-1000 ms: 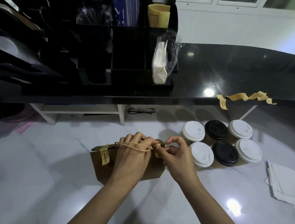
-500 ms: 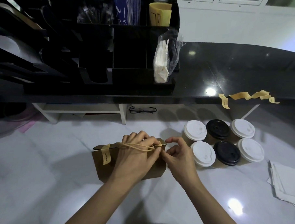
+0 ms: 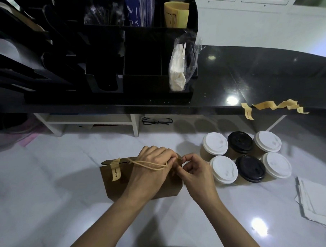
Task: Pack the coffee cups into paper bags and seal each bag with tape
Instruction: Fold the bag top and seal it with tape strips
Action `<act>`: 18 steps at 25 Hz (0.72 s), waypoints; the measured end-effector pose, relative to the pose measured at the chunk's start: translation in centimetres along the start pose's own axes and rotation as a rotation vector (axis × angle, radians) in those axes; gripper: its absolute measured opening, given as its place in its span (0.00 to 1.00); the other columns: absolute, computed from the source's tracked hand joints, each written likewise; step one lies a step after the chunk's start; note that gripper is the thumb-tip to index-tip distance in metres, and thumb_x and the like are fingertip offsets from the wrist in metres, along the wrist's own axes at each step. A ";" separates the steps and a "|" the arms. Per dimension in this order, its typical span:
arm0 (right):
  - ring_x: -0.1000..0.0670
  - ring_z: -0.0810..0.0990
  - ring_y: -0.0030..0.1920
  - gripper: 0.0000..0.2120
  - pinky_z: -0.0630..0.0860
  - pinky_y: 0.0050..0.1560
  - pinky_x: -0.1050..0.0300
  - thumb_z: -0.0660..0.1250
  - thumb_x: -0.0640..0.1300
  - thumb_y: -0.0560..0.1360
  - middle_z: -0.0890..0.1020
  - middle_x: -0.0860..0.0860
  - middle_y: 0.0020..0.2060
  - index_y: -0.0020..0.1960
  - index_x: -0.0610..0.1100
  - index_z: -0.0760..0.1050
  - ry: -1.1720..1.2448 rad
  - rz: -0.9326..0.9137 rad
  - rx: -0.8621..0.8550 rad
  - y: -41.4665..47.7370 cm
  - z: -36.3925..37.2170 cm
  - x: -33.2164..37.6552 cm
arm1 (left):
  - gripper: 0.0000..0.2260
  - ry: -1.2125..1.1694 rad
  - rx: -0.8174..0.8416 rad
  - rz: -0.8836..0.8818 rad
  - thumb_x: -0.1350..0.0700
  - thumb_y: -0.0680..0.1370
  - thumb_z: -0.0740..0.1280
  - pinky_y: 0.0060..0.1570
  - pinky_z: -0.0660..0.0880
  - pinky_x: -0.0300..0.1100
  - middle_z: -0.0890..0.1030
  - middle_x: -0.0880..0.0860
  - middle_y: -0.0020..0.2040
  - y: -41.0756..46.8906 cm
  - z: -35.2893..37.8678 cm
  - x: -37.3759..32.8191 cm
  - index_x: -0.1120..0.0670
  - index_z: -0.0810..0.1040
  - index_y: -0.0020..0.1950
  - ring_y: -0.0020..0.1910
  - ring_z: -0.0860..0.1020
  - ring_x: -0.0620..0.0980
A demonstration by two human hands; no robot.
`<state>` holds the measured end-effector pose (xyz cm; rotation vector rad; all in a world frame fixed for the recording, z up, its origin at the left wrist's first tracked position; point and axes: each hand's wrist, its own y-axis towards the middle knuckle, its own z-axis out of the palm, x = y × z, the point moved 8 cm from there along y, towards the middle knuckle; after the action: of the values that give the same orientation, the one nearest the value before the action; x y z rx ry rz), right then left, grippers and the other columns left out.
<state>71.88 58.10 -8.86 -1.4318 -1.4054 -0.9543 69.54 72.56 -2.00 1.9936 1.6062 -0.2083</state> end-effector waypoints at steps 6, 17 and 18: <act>0.51 0.72 0.28 0.08 0.69 0.32 0.53 0.76 0.43 0.73 0.77 0.48 0.26 0.42 0.49 0.77 0.031 0.017 0.007 0.1 0.2 -0.4 | 0.03 -0.073 0.001 -0.028 0.51 0.78 0.69 0.52 0.71 0.43 0.82 0.41 0.47 0.2 0.0 0.6 0.46 0.81 0.50 0.47 0.75 0.44; 0.52 0.73 0.27 0.08 0.68 0.29 0.59 0.78 0.46 0.73 0.80 0.43 0.29 0.42 0.48 0.78 0.001 0.013 0.012 -0.2 0.4 0.6 | 0.26 -0.137 0.044 -0.182 0.51 0.82 0.64 0.72 0.66 0.44 0.73 0.46 0.71 -2.3 -1.1 1.5 0.43 0.62 0.80 0.70 0.68 0.44; 0.52 0.73 0.27 0.08 0.68 0.28 0.61 0.78 0.46 0.73 0.80 0.43 0.29 0.42 0.48 0.79 0.003 0.016 0.011 -0.3 0.4 0.6 | 0.27 -0.152 0.038 -0.202 0.51 0.83 0.63 0.73 0.65 0.43 0.71 0.46 0.73 -3.2 -1.7 1.6 0.44 0.59 0.81 0.72 0.67 0.44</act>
<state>71.60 58.69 -8.36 -1.4307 -1.3926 -0.9369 66.64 75.17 -2.40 1.7952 1.7143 -0.4590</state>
